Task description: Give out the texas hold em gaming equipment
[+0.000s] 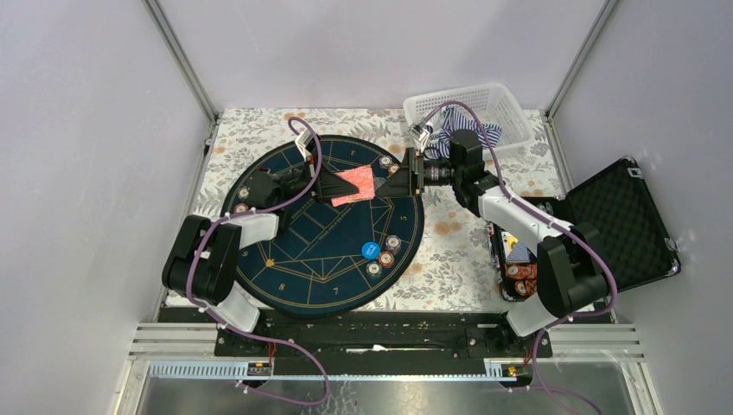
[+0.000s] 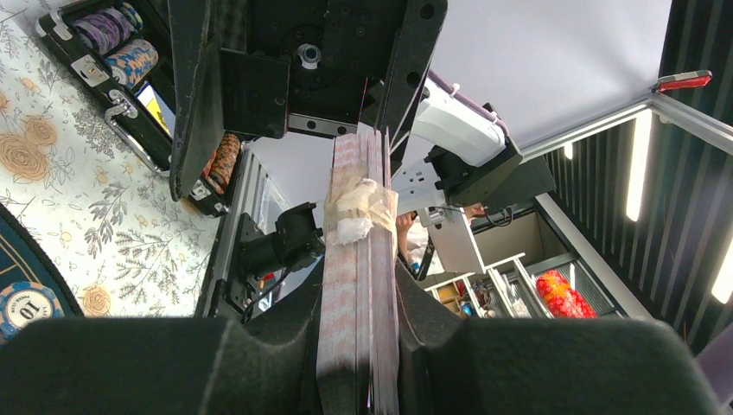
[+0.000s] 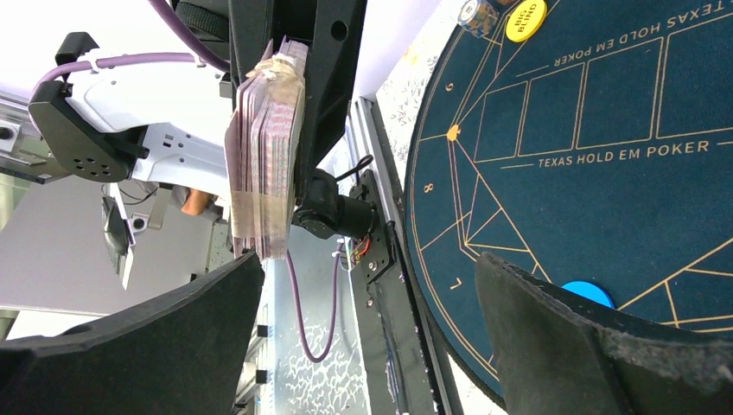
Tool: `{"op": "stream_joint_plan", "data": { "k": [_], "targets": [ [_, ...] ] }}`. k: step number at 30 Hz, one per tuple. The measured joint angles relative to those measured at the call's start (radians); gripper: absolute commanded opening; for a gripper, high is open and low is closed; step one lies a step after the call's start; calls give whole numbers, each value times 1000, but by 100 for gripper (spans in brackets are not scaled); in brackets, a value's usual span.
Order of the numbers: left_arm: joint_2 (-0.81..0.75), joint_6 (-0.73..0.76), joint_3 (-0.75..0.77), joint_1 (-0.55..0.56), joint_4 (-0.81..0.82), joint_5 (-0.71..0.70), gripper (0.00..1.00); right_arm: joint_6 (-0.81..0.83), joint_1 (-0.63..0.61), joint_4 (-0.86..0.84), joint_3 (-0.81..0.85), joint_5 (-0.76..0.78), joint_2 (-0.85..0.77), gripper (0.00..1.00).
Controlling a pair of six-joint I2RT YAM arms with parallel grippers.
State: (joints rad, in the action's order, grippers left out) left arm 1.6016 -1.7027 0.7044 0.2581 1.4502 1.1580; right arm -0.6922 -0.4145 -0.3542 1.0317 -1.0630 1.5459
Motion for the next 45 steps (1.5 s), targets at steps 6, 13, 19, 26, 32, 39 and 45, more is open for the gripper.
{"op": "stream_joint_plan", "data": {
  "k": [6,13,19,26,32,39,45],
  "targets": [
    [0,0,0,3,0,-4,0,-10,-2,-18,0,0,2,100],
    [4,0,0,9,2,-6,0,-29,-6,-33,0,0,10,100],
    [4,1,0,10,3,-10,0,-43,-7,-51,0,0,10,100],
    [8,1,0,11,3,-14,3,-55,-16,-66,0,-5,29,100],
    [17,0,0,14,3,-23,7,-57,-17,-71,0,-5,37,99],
    [19,0,0,23,3,-30,7,-58,-32,-76,0,-12,45,100],
    [19,3,0,24,3,-26,0,-33,-37,-49,5,-14,48,100]
  ]
}}
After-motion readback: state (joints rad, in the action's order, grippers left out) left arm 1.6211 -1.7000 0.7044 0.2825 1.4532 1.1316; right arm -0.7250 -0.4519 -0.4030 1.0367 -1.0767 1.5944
